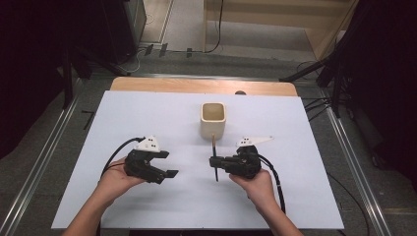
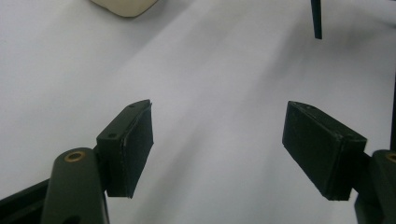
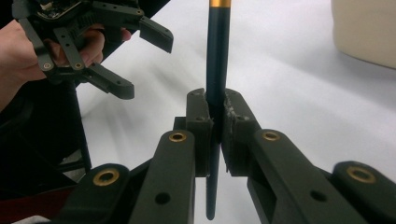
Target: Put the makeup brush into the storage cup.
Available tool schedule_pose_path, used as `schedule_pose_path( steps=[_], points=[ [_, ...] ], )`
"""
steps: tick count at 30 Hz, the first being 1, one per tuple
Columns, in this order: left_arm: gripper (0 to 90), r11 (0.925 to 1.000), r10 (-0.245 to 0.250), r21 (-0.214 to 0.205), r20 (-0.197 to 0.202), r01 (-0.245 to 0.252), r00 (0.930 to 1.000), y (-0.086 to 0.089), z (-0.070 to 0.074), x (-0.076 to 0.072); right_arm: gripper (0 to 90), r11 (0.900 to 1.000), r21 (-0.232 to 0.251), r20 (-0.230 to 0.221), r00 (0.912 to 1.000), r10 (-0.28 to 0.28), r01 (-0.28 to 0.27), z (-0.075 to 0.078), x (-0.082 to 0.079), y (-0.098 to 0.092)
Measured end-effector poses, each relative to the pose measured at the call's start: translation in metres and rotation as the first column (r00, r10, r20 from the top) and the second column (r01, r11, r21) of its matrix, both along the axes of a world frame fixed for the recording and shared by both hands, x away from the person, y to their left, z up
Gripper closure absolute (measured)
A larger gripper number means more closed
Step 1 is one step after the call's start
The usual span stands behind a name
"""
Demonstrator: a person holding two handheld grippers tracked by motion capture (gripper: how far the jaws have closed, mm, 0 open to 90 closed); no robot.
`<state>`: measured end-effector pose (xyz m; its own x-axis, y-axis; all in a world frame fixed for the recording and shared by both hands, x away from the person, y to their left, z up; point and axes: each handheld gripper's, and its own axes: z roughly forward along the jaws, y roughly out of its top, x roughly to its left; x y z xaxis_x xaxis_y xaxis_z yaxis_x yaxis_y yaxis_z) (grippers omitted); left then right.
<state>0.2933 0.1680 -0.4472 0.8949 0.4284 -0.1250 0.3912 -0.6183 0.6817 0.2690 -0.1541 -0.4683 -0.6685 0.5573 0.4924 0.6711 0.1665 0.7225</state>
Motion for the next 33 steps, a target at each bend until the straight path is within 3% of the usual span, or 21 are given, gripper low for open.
schedule_pose_path(
  steps=[9,33],
  points=[
    [24.8,0.9996,0.025,-0.015,0.023,-0.025,0.9994,0.009,0.000,-0.003,83.4,0.9998,-0.013,0.018,0.9997,-0.016,0.016,0.004,0.001,-0.002],
    [24.7,0.9967,0.076,-0.031,0.010,-0.076,0.9971,0.020,-0.006,-0.007,83.4,0.9981,-0.025,0.063,0.9965,-0.055,0.057,0.022,0.014,-0.009]
  ],
)
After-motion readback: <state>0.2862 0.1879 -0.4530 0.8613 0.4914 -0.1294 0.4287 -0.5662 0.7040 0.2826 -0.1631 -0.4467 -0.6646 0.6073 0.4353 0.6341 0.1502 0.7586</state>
